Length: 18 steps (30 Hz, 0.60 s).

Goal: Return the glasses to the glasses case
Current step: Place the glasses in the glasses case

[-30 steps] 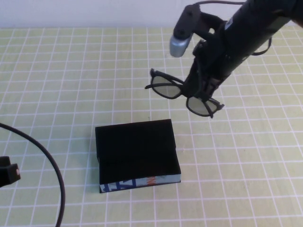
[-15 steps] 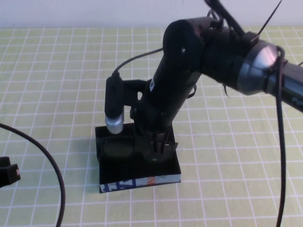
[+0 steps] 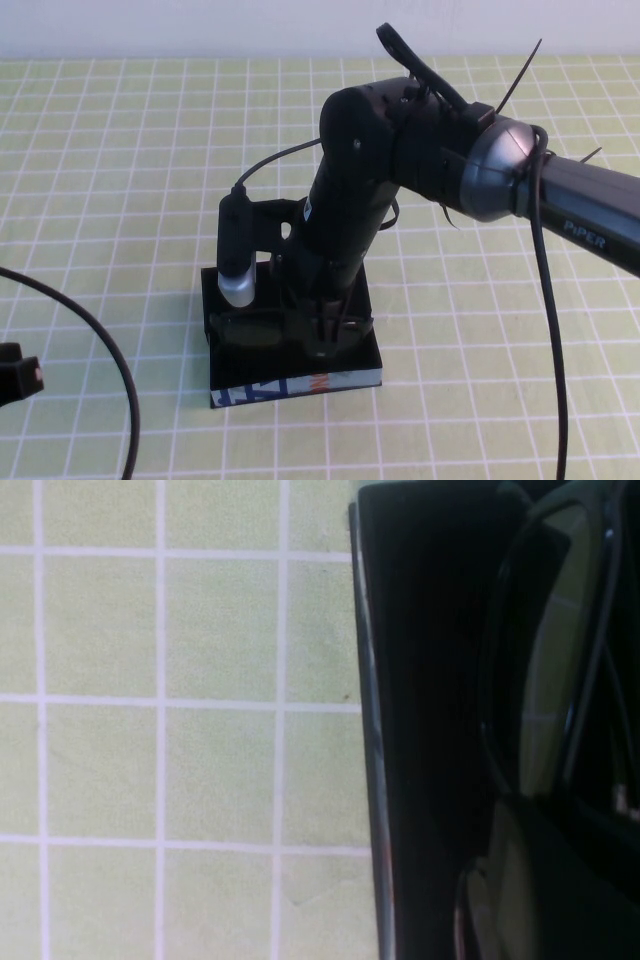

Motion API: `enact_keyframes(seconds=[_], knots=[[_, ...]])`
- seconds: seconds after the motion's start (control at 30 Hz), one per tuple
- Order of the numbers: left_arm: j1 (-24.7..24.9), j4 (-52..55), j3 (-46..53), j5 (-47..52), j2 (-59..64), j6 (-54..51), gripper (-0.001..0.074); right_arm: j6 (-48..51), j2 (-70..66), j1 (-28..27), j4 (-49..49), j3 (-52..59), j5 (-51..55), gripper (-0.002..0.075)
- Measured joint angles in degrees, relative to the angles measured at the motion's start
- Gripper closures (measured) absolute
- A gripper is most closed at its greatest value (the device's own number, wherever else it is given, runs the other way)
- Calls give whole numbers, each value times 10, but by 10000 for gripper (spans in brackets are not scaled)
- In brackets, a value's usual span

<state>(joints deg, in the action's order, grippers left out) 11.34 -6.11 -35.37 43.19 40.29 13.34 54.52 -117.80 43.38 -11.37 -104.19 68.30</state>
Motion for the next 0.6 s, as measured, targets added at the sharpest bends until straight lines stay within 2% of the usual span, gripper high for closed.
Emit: enact_keyframes(seconds=[0.2, 0.6], knots=[[0, 0, 0, 1, 0, 0, 738, 0, 0, 0, 0, 0, -3, 718], [0, 0, 0, 1, 0, 0, 738, 0, 0, 0, 1, 0, -16, 648]])
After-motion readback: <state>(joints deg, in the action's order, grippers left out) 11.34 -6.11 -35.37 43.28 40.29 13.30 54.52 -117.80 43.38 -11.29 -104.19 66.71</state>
